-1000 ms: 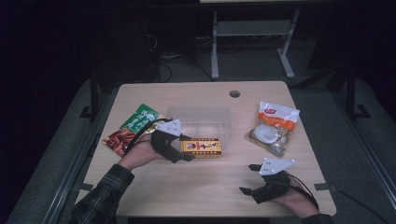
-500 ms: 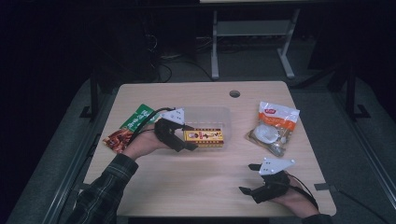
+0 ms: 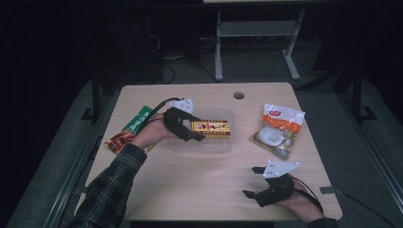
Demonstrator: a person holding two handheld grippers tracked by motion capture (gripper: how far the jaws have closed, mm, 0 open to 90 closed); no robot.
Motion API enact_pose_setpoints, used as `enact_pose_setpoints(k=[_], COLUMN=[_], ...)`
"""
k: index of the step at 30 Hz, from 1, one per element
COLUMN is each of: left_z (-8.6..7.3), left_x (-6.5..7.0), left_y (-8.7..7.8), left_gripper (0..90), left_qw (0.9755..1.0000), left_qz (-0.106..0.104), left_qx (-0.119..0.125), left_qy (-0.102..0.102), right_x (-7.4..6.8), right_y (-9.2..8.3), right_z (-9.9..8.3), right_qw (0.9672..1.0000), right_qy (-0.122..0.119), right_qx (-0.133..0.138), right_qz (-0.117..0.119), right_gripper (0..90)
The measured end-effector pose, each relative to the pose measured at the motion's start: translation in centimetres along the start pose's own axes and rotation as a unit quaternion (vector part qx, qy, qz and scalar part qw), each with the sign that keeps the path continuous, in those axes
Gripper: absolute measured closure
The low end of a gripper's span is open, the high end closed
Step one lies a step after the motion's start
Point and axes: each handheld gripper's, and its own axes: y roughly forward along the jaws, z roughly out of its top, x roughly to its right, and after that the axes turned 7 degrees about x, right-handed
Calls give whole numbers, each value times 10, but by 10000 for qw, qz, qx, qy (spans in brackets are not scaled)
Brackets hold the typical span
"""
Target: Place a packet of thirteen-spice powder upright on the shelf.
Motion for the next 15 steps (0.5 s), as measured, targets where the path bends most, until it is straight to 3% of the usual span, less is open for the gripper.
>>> enact_pose_setpoints(k=[5,8,9,15], left_z=[3,6,7,10], left_x=[-12,-17,-18,-25], left_y=[5,9,11,23], left_gripper=[315,315,315,314], left_qw=[10000,9999,9999,9994], left_qz=[33,52,27,60], left_qx=[-35,-129,-94,-348], left_qy=[-72,16,-97,-14], right_x=[0,-1,0,0], right_y=[1,1,1,0], right_z=[0,1,1,1], right_qw=[10000,10000,10000,10000], right_qy=[-19,13,-3,-17], right_qx=[13,1,6,27], right_qz=[21,26,31,41], right_gripper=[136,136,136,136])
